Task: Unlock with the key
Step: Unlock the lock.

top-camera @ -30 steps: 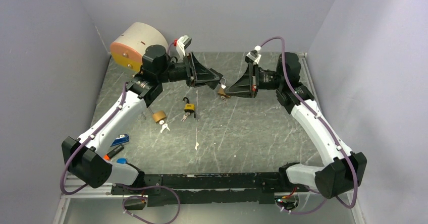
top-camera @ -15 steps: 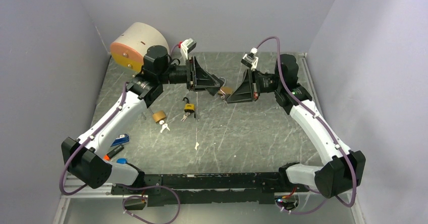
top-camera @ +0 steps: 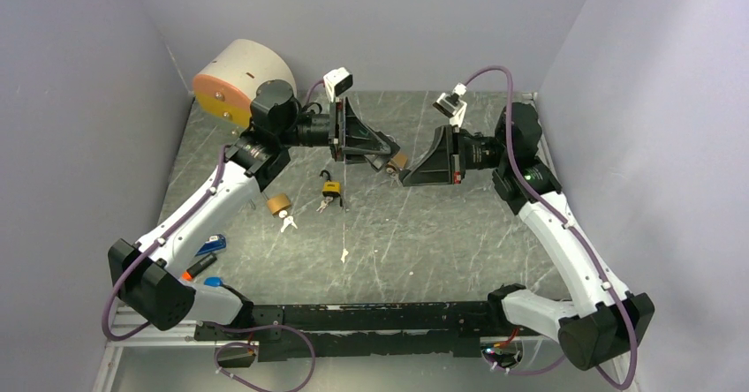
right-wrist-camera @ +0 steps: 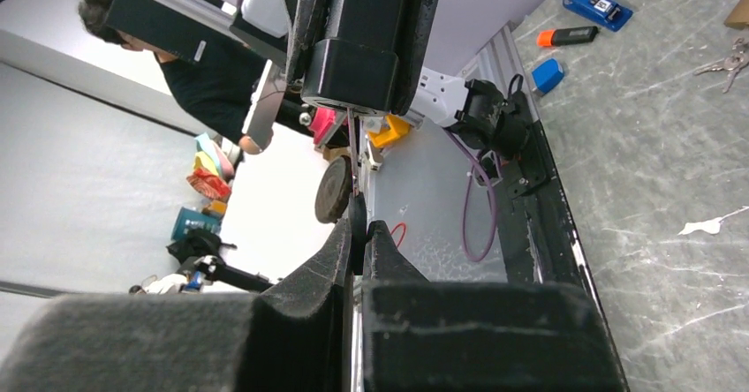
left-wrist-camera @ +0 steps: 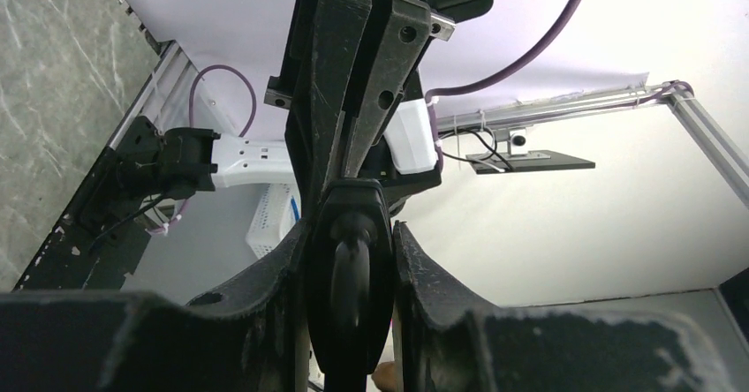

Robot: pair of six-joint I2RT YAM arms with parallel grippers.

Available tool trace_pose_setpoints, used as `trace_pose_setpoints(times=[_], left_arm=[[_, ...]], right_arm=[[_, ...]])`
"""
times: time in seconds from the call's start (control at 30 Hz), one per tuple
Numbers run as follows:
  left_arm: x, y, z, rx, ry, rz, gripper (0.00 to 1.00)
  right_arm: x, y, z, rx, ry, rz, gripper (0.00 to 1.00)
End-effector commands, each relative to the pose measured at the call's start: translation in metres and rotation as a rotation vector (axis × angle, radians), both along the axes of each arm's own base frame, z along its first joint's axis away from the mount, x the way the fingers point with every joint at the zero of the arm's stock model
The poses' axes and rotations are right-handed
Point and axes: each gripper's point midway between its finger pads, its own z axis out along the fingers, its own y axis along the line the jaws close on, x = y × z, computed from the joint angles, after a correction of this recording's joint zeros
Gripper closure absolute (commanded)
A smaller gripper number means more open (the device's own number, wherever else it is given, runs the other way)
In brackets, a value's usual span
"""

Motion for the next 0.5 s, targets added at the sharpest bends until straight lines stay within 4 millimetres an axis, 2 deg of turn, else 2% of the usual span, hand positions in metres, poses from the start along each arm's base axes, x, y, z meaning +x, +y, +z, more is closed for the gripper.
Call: trace_pose_setpoints(times=[0.0, 0.27, 0.47], left_arm=[[-0.046, 0.003, 0.045, -0.096, -0.100, -0.138, 0.98], [-0.058, 0.009, 0.045, -0.105, -0.207, -0.178, 0.97], [-0.064, 0.010, 0.040, -0.103, -0.214, -0.214, 0.98]], right_arm=[[0.030, 0.009, 0.004, 0.034, 0.042, -0.157, 1.00], [0.016, 0.008, 0.020, 0.090, 0.203, -0.100, 1.00], [0.024, 0.010, 0.024, 0.146, 0.328, -0.121, 1.00]])
